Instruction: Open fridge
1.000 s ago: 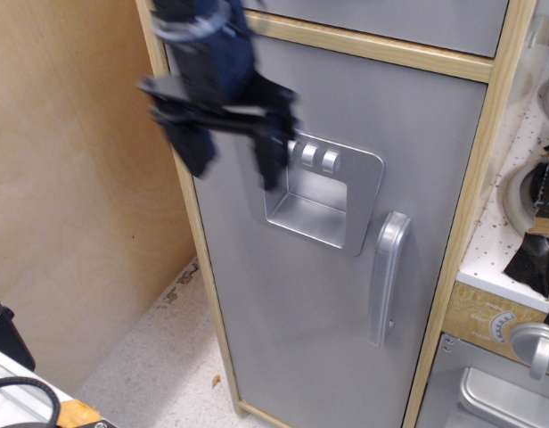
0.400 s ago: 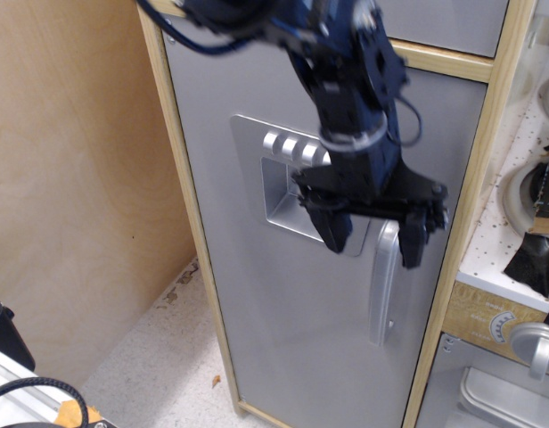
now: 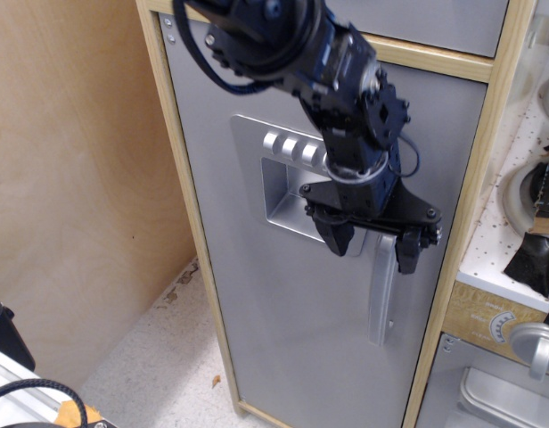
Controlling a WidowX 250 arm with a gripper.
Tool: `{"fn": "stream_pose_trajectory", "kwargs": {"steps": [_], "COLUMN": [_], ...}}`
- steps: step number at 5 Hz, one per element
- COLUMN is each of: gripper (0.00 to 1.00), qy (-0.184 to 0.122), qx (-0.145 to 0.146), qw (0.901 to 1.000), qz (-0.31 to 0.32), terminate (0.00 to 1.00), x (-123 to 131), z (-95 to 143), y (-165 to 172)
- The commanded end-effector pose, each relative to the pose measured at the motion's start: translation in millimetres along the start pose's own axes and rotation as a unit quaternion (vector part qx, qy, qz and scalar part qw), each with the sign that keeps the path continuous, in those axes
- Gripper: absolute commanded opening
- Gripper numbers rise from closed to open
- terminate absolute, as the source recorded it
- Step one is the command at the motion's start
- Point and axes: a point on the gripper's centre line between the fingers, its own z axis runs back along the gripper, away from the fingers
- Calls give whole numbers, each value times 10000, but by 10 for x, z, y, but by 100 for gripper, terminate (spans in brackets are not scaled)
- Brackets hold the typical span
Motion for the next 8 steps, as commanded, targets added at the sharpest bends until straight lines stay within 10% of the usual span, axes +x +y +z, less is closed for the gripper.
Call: {"fn": "stream_pose_trajectory", "kwargs": {"steps": [1, 2, 6, 7, 8], "gripper": [100, 0, 0, 100, 100], "qy": [-403, -421, 260, 409, 530], "qx": [-53, 36, 46, 70, 136], "qw": [9991, 9991, 9991, 9980, 9969], "qz": [-73, -64, 327, 473, 570], "terminate": [0, 0, 0, 0, 0], "x": [238, 235, -505, -756, -1014], "z": [-14, -13, 159, 255, 356], "y": [-83, -76, 21, 117, 82]}}
